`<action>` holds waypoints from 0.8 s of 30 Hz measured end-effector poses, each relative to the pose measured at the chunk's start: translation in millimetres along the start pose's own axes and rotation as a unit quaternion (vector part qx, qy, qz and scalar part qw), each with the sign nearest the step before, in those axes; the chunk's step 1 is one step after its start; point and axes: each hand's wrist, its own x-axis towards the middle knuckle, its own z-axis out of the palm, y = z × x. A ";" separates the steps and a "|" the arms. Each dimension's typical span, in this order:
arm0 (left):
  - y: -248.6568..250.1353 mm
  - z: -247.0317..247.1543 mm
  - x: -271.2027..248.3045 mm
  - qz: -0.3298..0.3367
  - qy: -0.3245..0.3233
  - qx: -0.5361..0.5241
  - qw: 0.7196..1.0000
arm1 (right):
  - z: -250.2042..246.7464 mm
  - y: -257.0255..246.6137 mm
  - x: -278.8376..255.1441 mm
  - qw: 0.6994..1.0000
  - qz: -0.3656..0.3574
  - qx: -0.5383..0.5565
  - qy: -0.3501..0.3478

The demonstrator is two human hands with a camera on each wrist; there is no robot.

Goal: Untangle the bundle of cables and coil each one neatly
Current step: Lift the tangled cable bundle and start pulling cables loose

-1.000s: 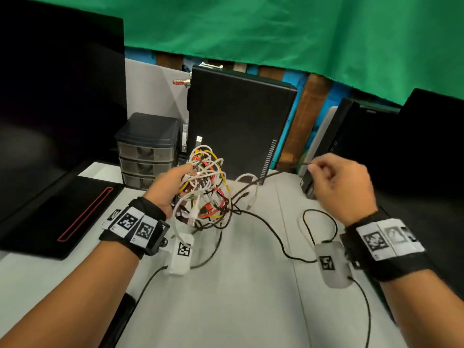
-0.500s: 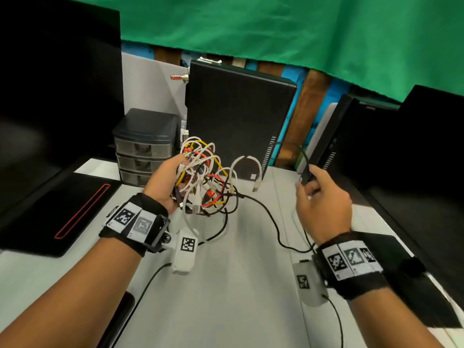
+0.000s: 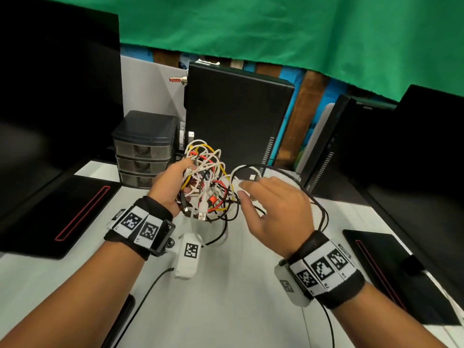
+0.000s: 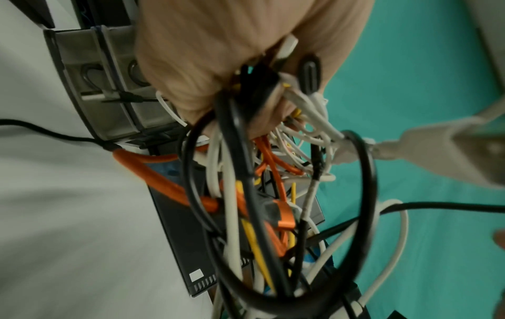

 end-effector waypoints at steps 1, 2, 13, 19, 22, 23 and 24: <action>0.1 3.2 -2.0 0.005 0.001 0.003 1.000 | 1.0 -0.2 1.4 1.000 0.004 0.008 -0.017; -0.4 5.9 -3.2 0.006 0.002 0.002 1.000 | 1.1 -0.2 2.4 1.000 0.007 0.013 -0.025; 2.1 13.9 -9.0 0.022 0.052 0.018 0.998 | -1.8 13.6 7.0 0.911 0.334 0.069 -0.233; 0.8 18.1 -11.9 0.046 0.073 0.035 0.996 | -7.3 15.9 5.9 0.862 0.298 -0.047 -0.408; 0.1 20.5 -10.5 0.062 0.084 0.044 0.994 | -18.7 4.6 18.0 0.905 0.280 0.082 -0.310; -0.6 22.1 -11.3 0.067 0.084 0.046 0.993 | -20.1 -1.7 20.7 0.937 0.245 0.099 -0.228; -1.9 23.3 -10.9 0.072 0.082 0.049 0.993 | -18.4 -7.2 24.0 0.969 0.181 0.071 -0.153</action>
